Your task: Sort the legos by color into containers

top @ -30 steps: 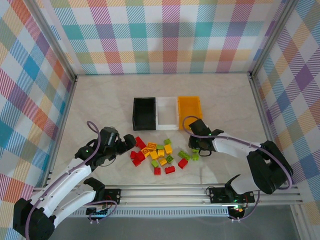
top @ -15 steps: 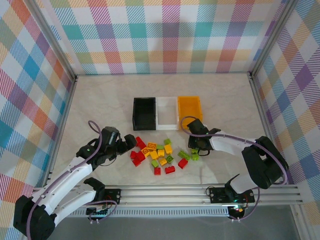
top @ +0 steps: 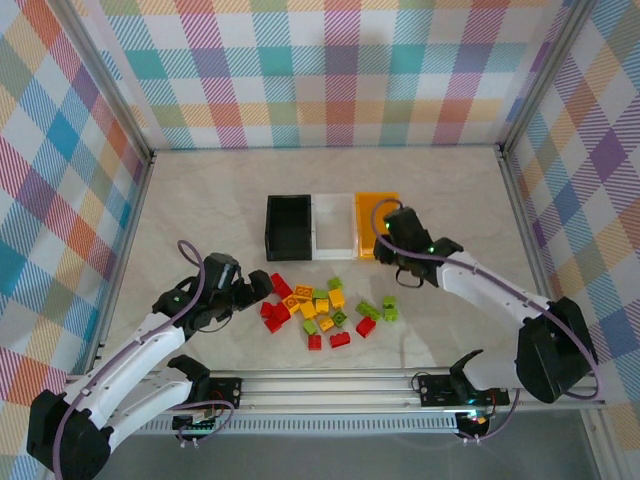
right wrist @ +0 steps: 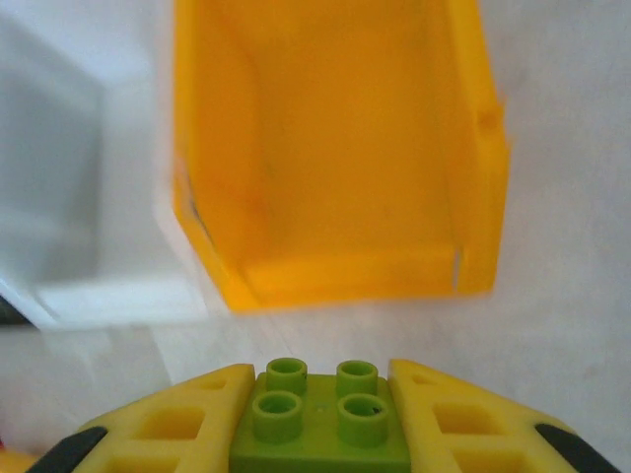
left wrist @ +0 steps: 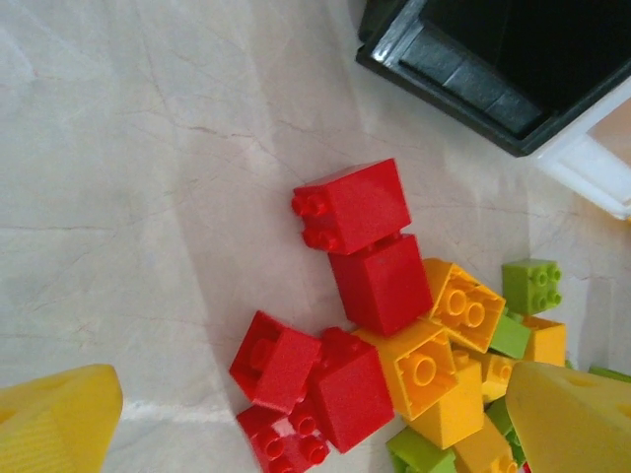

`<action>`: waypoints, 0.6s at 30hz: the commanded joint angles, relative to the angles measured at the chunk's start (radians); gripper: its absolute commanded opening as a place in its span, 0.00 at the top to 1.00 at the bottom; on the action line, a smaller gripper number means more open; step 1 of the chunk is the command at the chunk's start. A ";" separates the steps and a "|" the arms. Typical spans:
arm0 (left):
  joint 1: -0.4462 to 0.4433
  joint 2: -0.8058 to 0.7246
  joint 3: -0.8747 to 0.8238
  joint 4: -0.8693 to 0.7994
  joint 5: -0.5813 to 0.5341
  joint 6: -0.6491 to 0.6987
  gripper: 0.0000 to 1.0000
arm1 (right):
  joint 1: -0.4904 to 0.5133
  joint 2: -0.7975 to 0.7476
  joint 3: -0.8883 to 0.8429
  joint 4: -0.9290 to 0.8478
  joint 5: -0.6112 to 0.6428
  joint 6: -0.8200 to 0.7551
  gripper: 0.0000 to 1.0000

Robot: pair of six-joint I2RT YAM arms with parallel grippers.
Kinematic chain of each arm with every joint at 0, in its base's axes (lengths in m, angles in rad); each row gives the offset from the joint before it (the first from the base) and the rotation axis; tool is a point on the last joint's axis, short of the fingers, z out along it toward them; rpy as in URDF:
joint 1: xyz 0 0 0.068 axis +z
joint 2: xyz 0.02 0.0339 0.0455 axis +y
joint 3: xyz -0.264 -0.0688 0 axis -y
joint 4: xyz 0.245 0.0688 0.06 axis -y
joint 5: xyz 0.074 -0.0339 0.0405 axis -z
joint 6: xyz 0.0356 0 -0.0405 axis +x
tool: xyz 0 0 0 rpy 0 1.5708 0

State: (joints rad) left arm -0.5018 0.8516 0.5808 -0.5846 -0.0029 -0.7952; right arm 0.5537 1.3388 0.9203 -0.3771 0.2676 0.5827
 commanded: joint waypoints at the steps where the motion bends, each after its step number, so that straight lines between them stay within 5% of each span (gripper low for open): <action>1: -0.011 0.026 0.072 -0.096 -0.050 0.021 0.00 | -0.051 0.119 0.090 0.004 -0.023 -0.042 0.73; 9: -0.011 -0.013 0.055 -0.090 -0.057 0.051 0.00 | -0.109 0.388 0.345 -0.016 -0.052 -0.059 0.68; 14: -0.011 0.040 0.052 -0.068 -0.018 0.092 0.04 | -0.114 0.409 0.396 -0.026 -0.076 -0.053 0.40; 18: -0.036 0.127 0.068 -0.005 -0.017 0.133 0.07 | -0.112 0.335 0.349 0.002 -0.119 -0.049 0.32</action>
State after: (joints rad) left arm -0.5102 0.9375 0.6224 -0.6220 -0.0273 -0.7147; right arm 0.4416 1.7454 1.2823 -0.3824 0.1947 0.5362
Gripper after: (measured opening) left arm 0.934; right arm 0.674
